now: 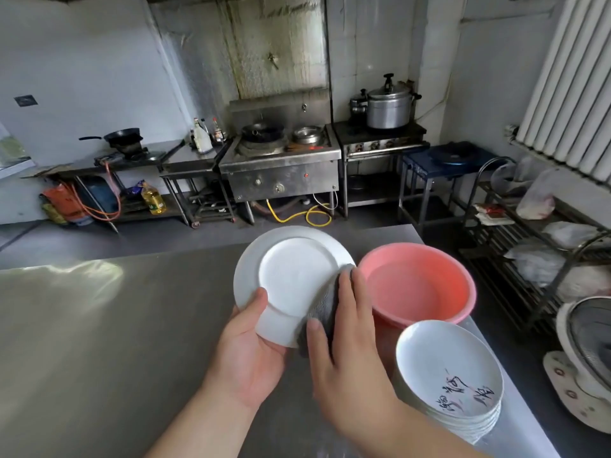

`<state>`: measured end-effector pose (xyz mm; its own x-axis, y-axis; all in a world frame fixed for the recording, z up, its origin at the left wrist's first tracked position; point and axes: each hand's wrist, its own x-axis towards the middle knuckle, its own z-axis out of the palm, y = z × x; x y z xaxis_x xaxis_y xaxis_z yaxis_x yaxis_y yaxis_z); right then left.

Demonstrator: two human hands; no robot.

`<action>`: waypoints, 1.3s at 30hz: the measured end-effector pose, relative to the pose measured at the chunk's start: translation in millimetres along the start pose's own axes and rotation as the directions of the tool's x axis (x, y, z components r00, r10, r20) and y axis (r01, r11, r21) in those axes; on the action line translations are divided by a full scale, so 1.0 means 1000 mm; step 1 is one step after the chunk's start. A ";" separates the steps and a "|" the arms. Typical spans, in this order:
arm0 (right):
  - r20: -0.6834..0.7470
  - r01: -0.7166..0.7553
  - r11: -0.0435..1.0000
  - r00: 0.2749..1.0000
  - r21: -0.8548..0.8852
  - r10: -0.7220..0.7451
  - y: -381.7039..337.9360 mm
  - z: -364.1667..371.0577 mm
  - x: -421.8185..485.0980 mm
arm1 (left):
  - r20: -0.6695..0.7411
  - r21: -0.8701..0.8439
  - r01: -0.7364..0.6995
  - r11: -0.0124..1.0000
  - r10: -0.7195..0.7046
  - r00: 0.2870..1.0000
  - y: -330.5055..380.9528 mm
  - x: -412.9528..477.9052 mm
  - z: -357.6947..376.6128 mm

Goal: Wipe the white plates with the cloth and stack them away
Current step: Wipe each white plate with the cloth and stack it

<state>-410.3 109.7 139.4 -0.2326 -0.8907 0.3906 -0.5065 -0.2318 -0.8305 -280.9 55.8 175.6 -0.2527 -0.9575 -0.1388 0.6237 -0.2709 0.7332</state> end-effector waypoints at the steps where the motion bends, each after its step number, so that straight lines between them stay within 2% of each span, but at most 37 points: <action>1: -0.011 0.000 1.000 1.000 -0.019 0.000 0.001 -0.002 0.014 | 0.014 -0.013 0.008 1.000 -0.007 1.000 0.002 0.001 -0.003; 5: -0.017 -0.086 0.996 0.996 -0.015 0.086 -0.001 -0.023 0.075 | 0.046 -0.048 0.013 0.999 -0.010 0.999 0.009 0.006 -0.016; 7: -0.038 -0.109 0.993 0.994 -0.036 0.107 -0.002 -0.011 0.073 | 0.042 -0.057 0.025 0.998 -0.022 0.999 0.012 0.009 -0.022; 9: -0.059 -0.061 0.998 0.996 -0.032 0.059 -0.001 0.012 0.047 | 0.024 -0.050 0.034 0.998 -0.033 0.999 0.017 0.015 -0.028; 13: 0.107 -0.084 0.996 0.991 -0.010 0.085 0.026 0.049 -0.005 | -0.110 -0.035 0.030 0.999 -0.034 0.993 0.032 0.030 -0.056; 15: 0.188 -0.151 0.983 0.967 -0.108 0.169 0.051 0.057 -0.009 | -0.160 -0.039 0.061 0.997 -0.066 0.985 0.038 0.036 -0.077; 19: 0.280 -0.244 0.906 0.895 -0.346 0.348 0.093 0.072 0.001 | -0.215 -0.032 0.133 0.991 -0.137 0.967 0.041 0.039 -0.114; 26: 0.318 -0.314 0.789 0.789 -0.527 0.526 0.135 0.103 0.008 | -0.257 -0.051 0.314 0.948 -0.317 0.913 0.016 0.041 -0.179; 28: 0.365 -0.306 0.744 0.722 -0.594 0.588 0.144 0.114 0.002 | -0.269 -0.057 0.374 0.926 -0.375 0.887 0.006 0.043 -0.197; 30: 0.430 -0.286 0.683 0.600 -0.672 0.674 0.153 0.124 -0.005 | -0.271 -0.064 0.421 0.905 -0.422 0.865 -0.004 0.045 -0.211; 31: 0.439 -0.288 0.665 0.565 -0.689 0.699 0.156 0.129 -0.010 | -0.274 -0.065 0.438 0.897 -0.438 0.856 -0.008 0.045 -0.217; 33: 0.400 -0.349 0.658 0.577 -0.667 0.712 0.161 0.134 -0.015 | -0.281 -0.066 0.463 0.884 -0.462 0.841 -0.016 0.046 -0.225; 35: 0.287 -0.524 0.650 0.612 -0.550 0.737 0.158 0.134 -0.013 | -0.285 -0.071 0.487 0.870 -0.486 0.826 -0.022 0.049 -0.230; 37: 0.191 -0.692 0.611 0.587 -0.385 0.786 0.152 0.131 -0.009 | -0.288 -0.069 0.509 0.858 -0.506 0.813 -0.026 0.054 -0.231; 39: 0.165 -0.726 0.627 0.607 -0.284 0.777 0.143 0.119 -0.004 | -0.274 -0.059 0.528 0.847 -0.523 0.807 -0.030 0.060 -0.230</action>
<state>-383.1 33.3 -27.8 -0.3976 -0.7855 -0.4742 -0.3843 0.6119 -0.6913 -144.0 -16.1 -7.9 -0.3273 -0.6583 -0.6779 0.4383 -0.7413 0.5083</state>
